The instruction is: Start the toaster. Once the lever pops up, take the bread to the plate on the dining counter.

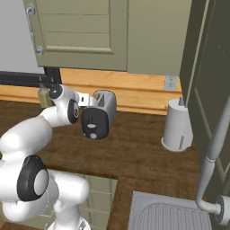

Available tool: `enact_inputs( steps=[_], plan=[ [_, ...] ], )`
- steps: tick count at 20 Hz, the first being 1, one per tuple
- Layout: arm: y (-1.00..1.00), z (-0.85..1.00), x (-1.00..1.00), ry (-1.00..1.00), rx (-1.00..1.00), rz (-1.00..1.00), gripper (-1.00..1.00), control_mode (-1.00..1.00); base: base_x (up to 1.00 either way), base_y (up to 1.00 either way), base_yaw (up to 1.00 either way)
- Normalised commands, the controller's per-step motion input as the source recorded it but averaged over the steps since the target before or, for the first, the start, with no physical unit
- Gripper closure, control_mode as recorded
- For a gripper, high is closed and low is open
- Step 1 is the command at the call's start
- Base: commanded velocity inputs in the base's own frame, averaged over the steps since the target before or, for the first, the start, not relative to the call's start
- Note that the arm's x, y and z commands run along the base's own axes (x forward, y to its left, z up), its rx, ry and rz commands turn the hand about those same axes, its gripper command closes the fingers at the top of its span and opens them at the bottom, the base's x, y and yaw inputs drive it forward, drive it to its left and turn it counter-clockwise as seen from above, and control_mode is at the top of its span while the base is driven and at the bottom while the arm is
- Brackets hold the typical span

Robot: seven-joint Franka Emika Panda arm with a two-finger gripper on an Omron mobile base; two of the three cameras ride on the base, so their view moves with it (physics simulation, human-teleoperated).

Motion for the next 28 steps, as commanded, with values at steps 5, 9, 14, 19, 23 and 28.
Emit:
enact_inputs(
  steps=[5,9,14,19,23,28],
  plan=[
    [0.00,-0.02,0.14,-0.03,0.00,0.00,-1.00,-1.00,0.00,0.00,0.00],
    [0.00,0.00,0.24,0.00,0.00,0.00,-1.00,-1.00,0.00,0.00,0.00],
    [0.00,0.00,0.17,0.00,0.00,0.00,-1.00,-1.00,0.00,0.00,0.00],
    [0.00,0.00,0.02,0.00,0.00,0.00,-1.00,-1.00,0.00,0.00,0.00],
    [0.00,0.00,0.00,0.00,0.00,0.00,-1.00,-1.00,0.00,0.00,0.00],
    [0.00,0.00,0.00,0.00,0.00,0.00,-1.00,-1.00,0.00,0.00,0.00]
  ],
)
